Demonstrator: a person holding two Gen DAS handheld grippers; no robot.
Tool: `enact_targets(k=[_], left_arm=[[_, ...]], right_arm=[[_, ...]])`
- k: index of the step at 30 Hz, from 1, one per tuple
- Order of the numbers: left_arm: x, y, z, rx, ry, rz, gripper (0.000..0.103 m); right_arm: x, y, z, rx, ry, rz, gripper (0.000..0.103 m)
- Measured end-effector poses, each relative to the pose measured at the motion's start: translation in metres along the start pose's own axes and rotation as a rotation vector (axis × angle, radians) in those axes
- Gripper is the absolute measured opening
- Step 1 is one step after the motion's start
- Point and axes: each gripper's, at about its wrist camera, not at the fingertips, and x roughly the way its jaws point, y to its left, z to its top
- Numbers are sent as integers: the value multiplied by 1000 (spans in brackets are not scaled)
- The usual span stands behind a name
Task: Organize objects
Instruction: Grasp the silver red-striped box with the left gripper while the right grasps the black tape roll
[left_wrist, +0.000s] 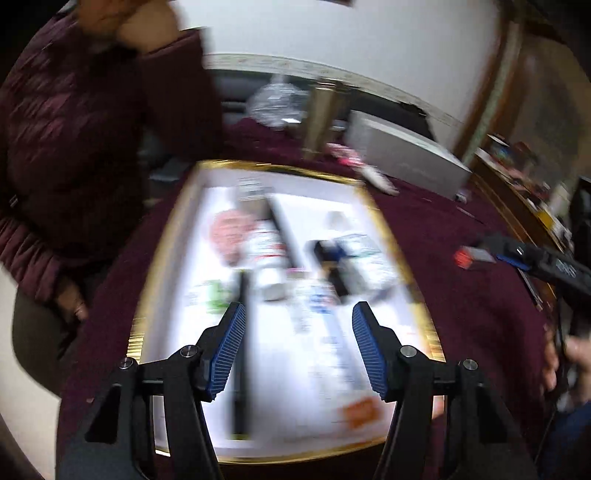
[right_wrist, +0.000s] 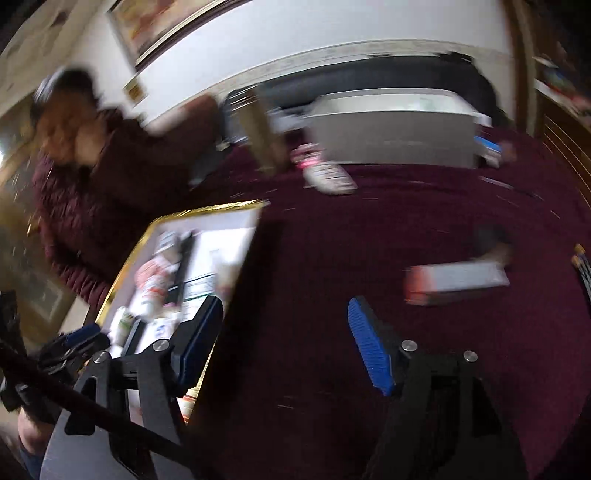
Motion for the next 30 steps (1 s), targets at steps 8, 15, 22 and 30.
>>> enact_targets(k=[8,15,22,30], left_arm=[[41,-146,13,298,33,-192,62],[123,-272,50,638,10,-133,62],[190,-325,49,877,141,-77,62],[200,-316,50,642,199,-120,22]], right_arm=[[-24,-147,-22,326,-79,-97,79],[-21,-189,-28,486,-85,-52,79],[-28,-211,-26,580,-111,-8,79],[-33,-213,-30,556,-122,-63,79]])
